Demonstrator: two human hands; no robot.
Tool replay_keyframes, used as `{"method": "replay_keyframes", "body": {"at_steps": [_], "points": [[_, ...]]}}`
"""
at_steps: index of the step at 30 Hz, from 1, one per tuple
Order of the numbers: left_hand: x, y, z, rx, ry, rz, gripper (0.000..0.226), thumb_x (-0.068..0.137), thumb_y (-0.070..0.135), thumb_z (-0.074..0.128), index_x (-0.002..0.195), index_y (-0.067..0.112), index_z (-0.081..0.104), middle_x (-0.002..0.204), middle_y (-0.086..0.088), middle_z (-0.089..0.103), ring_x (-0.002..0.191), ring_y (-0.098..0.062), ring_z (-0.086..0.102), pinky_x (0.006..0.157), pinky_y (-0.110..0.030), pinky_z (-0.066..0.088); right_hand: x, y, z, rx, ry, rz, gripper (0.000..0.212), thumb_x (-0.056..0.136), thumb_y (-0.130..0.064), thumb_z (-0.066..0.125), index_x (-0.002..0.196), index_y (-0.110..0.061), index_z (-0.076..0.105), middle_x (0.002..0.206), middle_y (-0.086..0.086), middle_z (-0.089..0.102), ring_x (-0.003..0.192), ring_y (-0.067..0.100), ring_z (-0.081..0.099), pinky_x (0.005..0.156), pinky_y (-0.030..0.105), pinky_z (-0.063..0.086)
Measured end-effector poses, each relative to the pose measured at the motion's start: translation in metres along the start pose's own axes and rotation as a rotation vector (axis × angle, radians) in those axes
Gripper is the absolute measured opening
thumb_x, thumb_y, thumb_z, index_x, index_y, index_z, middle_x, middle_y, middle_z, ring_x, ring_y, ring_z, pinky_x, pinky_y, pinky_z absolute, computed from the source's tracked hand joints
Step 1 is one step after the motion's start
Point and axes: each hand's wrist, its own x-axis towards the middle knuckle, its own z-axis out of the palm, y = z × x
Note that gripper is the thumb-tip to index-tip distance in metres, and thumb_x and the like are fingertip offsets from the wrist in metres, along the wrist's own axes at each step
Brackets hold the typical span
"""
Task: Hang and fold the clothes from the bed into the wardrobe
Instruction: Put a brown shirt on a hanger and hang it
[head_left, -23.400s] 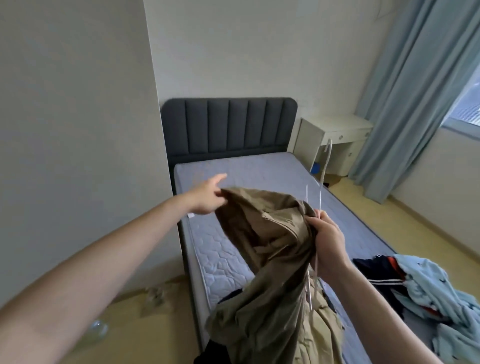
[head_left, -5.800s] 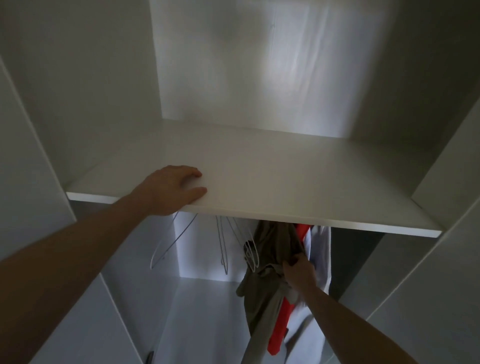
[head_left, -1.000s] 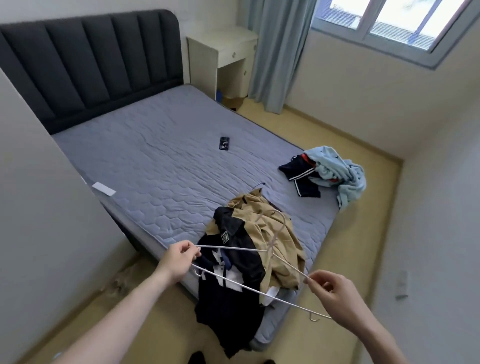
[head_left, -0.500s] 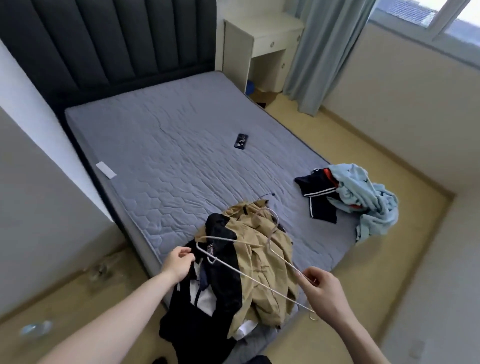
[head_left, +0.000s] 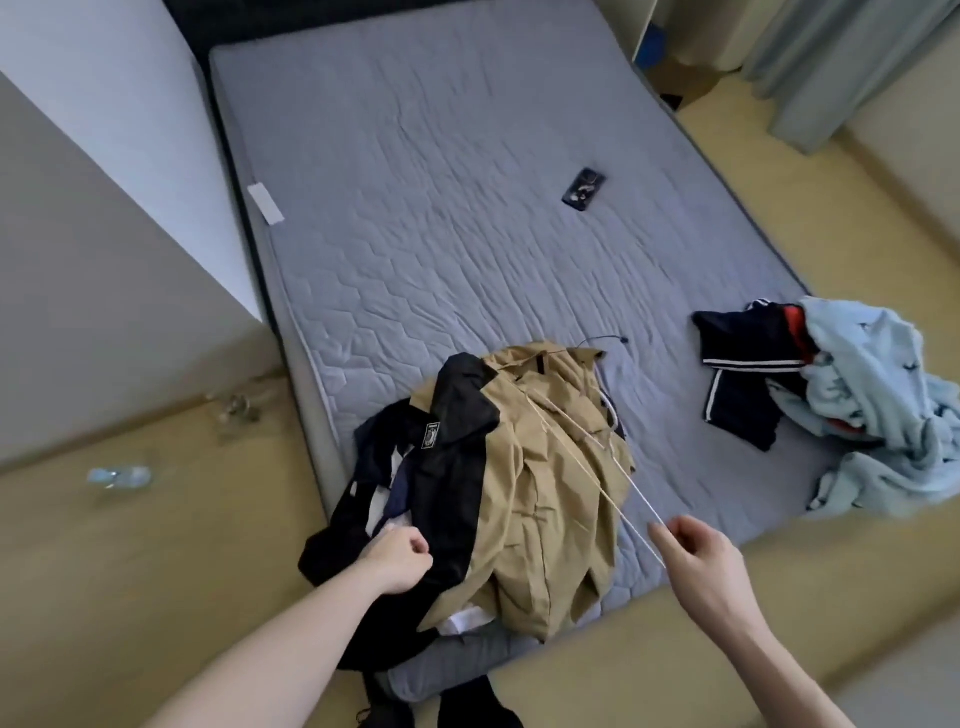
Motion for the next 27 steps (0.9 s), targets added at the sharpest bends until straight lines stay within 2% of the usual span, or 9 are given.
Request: {"method": "replay_keyframes", "body": {"at_steps": [3, 6, 8, 10, 13, 17, 19, 22, 27], "points": [[0.025, 0.003, 0.029, -0.029, -0.079, -0.018, 0.017, 0.080, 0.040, 0.066, 0.097, 0.043, 0.066, 0.140, 0.005, 0.048, 0.123, -0.020, 0.054, 0.090, -0.024, 0.041, 0.010, 0.018, 0.020, -0.038, -0.028, 0.020, 0.042, 0.095, -0.035, 0.064, 0.074, -0.001, 0.050, 0.054, -0.007, 0.040, 0.051, 0.010, 0.034, 0.046, 0.024, 0.032], [0.050, -0.001, 0.056, -0.065, -0.146, -0.058, 0.024, 0.077, 0.041, 0.069, 0.100, 0.049, 0.070, 0.162, -0.002, 0.030, 0.150, -0.026, 0.027, 0.110, -0.027, 0.032, 0.013, 0.031, 0.046, -0.015, -0.054, 0.026, 0.042, 0.095, -0.030, 0.064, 0.068, -0.005, 0.044, 0.052, -0.010, 0.036, 0.047, 0.007, 0.031, 0.041, 0.016, 0.030], [0.066, -0.005, 0.073, -0.141, -0.167, -0.097, 0.019, 0.078, 0.038, 0.071, 0.092, 0.051, 0.074, 0.160, -0.006, 0.037, 0.151, -0.028, 0.025, 0.120, -0.031, 0.029, 0.015, 0.039, 0.064, 0.014, -0.073, 0.035, 0.041, 0.095, -0.028, 0.063, 0.067, -0.007, 0.041, 0.051, -0.011, 0.036, 0.047, 0.006, 0.032, 0.044, 0.018, 0.032], [0.077, -0.009, 0.086, -0.252, -0.136, -0.146, 0.023, 0.079, 0.034, 0.073, 0.095, 0.050, 0.076, 0.147, -0.003, 0.053, 0.135, -0.023, 0.046, 0.111, -0.027, 0.041, 0.014, 0.044, 0.079, 0.034, -0.078, 0.048, 0.042, 0.095, -0.031, 0.063, 0.065, -0.011, 0.042, 0.051, -0.010, 0.039, 0.048, 0.006, 0.034, 0.051, 0.029, 0.034], [0.081, -0.014, 0.095, -0.378, -0.069, -0.187, 0.044, 0.079, 0.033, 0.075, 0.123, 0.035, 0.072, 0.130, 0.003, 0.063, 0.111, -0.016, 0.056, 0.088, -0.022, 0.045, 0.011, 0.045, 0.093, 0.097, -0.062, 0.079, 0.044, 0.095, -0.035, 0.062, 0.061, -0.019, 0.040, 0.051, -0.009, 0.039, 0.050, 0.010, 0.036, 0.056, 0.031, 0.036], [0.053, -0.017, 0.083, -0.589, 0.149, -0.090, 0.011, 0.080, 0.031, 0.084, 0.088, 0.028, 0.077, 0.089, 0.013, 0.073, 0.092, -0.013, 0.068, 0.076, -0.022, 0.054, -0.004, 0.034, 0.092, 0.154, -0.014, 0.099, 0.046, 0.097, -0.040, 0.062, 0.056, -0.028, 0.045, 0.050, -0.010, 0.042, 0.049, 0.012, 0.040, 0.058, 0.032, 0.038], [0.028, -0.008, 0.067, -0.726, 0.154, -0.048, 0.011, 0.082, 0.024, 0.082, 0.087, 0.022, 0.073, 0.087, 0.007, 0.073, 0.085, -0.013, 0.068, 0.064, -0.017, 0.049, -0.012, 0.025, 0.089, 0.179, 0.021, 0.112, 0.046, 0.097, -0.041, 0.062, 0.057, -0.027, 0.045, 0.050, -0.009, 0.041, 0.048, 0.009, 0.038, 0.058, 0.032, 0.037], [-0.018, 0.009, 0.030, -0.802, 0.121, 0.093, 0.011, 0.086, 0.013, 0.072, 0.094, 0.018, 0.066, 0.088, 0.004, 0.067, 0.080, -0.010, 0.061, 0.065, -0.017, 0.044, -0.029, 0.005, 0.080, 0.221, 0.073, 0.131, 0.045, 0.094, -0.037, 0.065, 0.060, -0.023, 0.038, 0.051, -0.010, 0.036, 0.049, 0.009, 0.033, 0.058, 0.033, 0.033], [-0.125, 0.051, -0.054, -0.722, 0.069, 0.491, 0.027, 0.082, -0.009, 0.059, 0.076, 0.017, 0.054, 0.057, 0.013, 0.043, 0.055, -0.009, 0.035, 0.049, -0.019, 0.028, -0.064, -0.040, 0.064, 0.261, 0.030, 0.115, 0.048, 0.091, -0.043, 0.070, 0.072, -0.020, 0.031, 0.054, -0.009, 0.039, 0.052, 0.008, 0.035, 0.061, 0.035, 0.034]]}}
